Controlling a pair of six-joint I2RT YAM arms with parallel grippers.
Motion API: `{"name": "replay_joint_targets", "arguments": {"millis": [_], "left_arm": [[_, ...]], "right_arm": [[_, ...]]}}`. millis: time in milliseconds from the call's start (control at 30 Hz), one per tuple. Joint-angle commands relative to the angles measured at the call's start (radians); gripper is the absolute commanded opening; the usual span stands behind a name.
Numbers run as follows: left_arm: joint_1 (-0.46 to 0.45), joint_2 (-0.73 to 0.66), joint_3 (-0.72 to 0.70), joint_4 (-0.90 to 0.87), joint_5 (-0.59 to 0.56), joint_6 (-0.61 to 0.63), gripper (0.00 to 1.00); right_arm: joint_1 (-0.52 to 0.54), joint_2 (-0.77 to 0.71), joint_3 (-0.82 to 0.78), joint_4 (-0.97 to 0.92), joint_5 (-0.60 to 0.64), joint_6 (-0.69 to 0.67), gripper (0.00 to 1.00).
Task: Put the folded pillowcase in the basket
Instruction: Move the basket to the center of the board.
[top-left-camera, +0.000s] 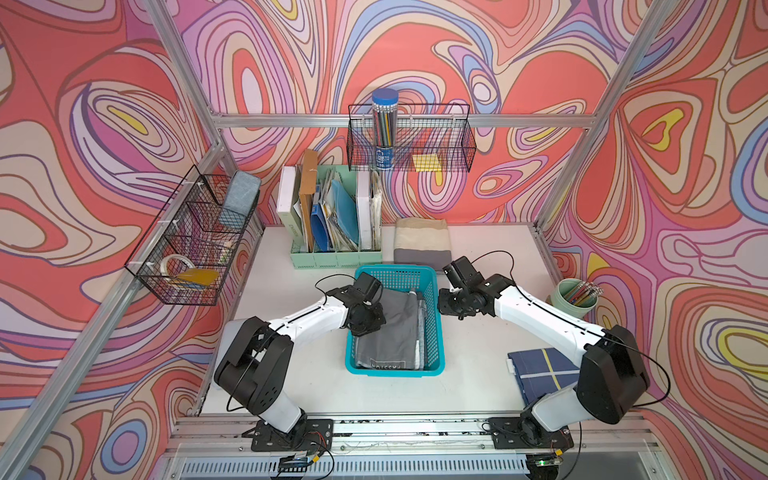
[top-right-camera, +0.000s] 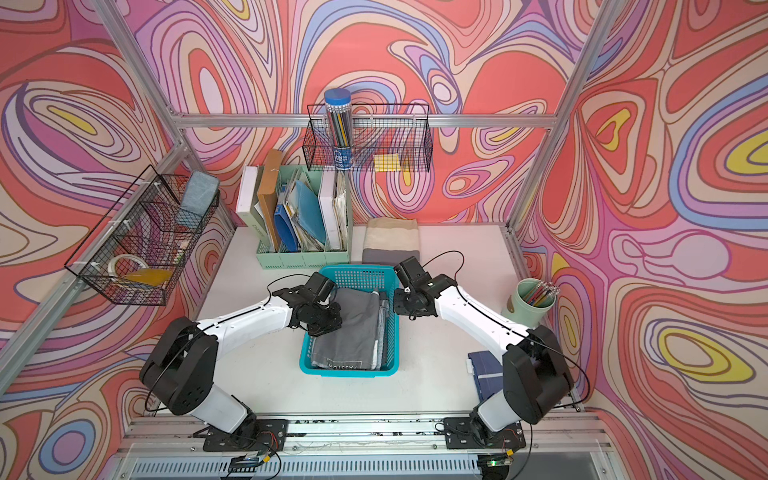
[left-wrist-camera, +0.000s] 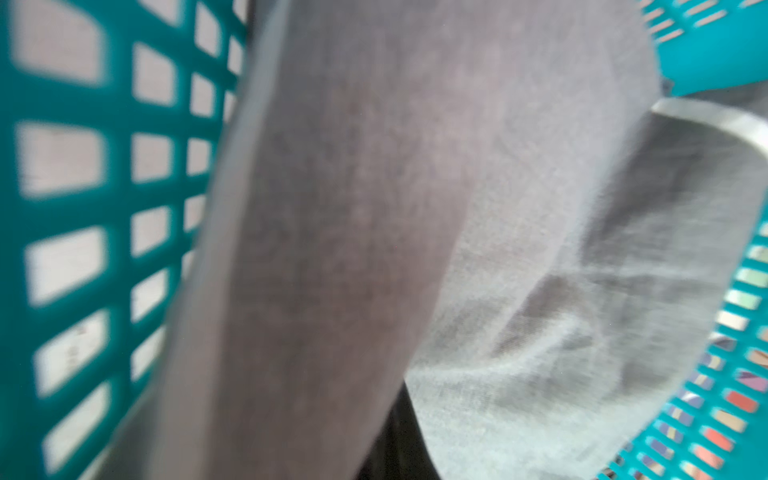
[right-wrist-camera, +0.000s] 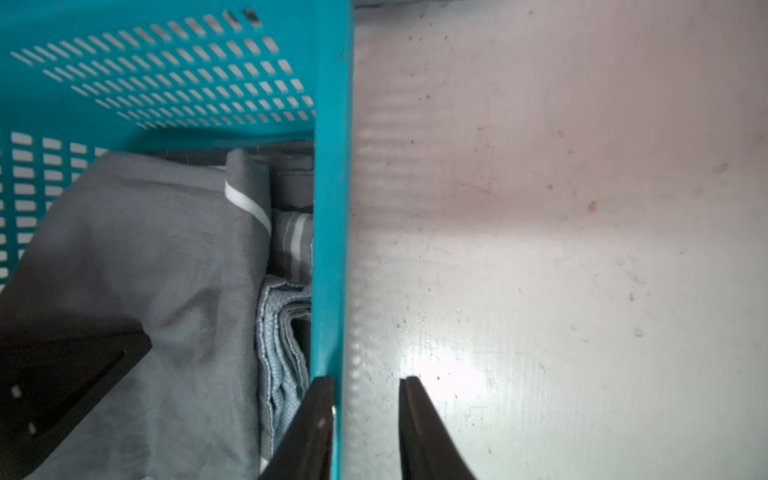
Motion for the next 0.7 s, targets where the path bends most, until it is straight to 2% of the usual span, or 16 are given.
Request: {"name": "replay_joint_targets", "arguments": {"millis": [0,233,433,533,600,667], "left_arm": [[0.009,-0.028,0.033,-0.129,-0.070,0.066,0.00],[0.018,-0.079,0.044,-0.206,-0.152,0.108,0.00],[0.056,-0.159,0.021,-0.256,-0.203,0.156,0.00],[0.064,-0.212,0.047,-0.295,-0.256,0.192,0.00],[0.068,-0.237,0.078,-0.315,-0.267,0.221,0.00],[0.069,-0.257,0.107,-0.322,-0.266,0.239,0.00]], "right_arm": [[0.036,0.044,-0.049,0.007,-0.091,0.013,0.25],[0.109,0.112,-0.053,0.095,-0.158,0.076,0.21],[0.205,0.205,0.029,0.132,-0.178,0.131,0.18],[0.252,0.239,0.087,0.134,-0.195,0.159,0.22],[0.274,0.244,0.123,0.100,-0.172,0.180,0.33],[0.275,0.229,0.113,0.086,-0.110,0.206,0.40]]}}
